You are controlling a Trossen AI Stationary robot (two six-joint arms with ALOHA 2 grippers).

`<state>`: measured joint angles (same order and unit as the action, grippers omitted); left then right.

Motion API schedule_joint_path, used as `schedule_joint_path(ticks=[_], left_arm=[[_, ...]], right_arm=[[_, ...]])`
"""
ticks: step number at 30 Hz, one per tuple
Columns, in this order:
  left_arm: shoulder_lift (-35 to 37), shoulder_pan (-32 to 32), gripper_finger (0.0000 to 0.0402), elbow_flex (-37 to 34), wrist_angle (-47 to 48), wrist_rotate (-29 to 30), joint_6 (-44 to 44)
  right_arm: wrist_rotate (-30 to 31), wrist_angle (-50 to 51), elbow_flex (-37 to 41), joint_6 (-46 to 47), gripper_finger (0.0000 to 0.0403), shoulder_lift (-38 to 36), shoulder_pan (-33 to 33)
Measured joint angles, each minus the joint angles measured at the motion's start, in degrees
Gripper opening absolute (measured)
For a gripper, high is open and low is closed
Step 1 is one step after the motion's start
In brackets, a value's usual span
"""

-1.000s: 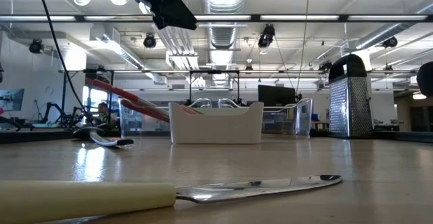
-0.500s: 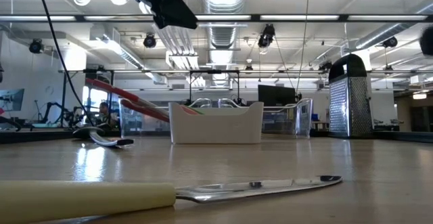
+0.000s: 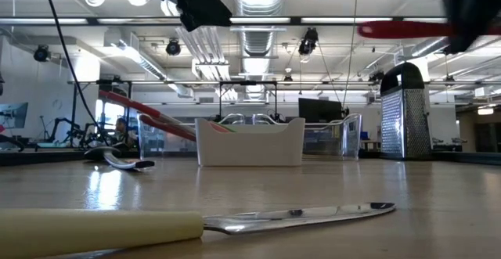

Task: Pick & Place Kitchen Items
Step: Put the red spatula into the white bin

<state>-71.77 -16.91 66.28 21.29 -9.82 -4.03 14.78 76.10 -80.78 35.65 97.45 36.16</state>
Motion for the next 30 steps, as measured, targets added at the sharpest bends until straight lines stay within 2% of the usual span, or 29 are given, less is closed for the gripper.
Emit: schedule_joint_path(ticks=[6,8,14,22,30], left_arm=[[-0.8,1.3,0.0138,0.0,-3.1,-1.3,2.0],[-1.5,1.9,0.0138,0.0,-4.8,-1.3,2.6],[-4.4,3.8,0.0138,0.0,-9.4,-1.7,2.6],[-8.1,5.6,0.0138,0.0,-15.6,-3.0,1.8],[-11.1,5.9,0.0138,0.0,-21.8,-8.4,1.1]], right_arm=[[13.7,-2.1,1.1,1.0,0.0012,-4.4,-6.2],[16.2,-5.0,1.2,-0.9,0.0012,-6.0,-8.4],[16.8,-12.7,1.4,-9.2,0.0011,-8.9,-14.4],[16.9,-15.1,1.4,-15.3,0.0011,-11.3,-19.9],[16.9,-17.0,1.4,-21.7,0.0011,-14.1,-23.7]])
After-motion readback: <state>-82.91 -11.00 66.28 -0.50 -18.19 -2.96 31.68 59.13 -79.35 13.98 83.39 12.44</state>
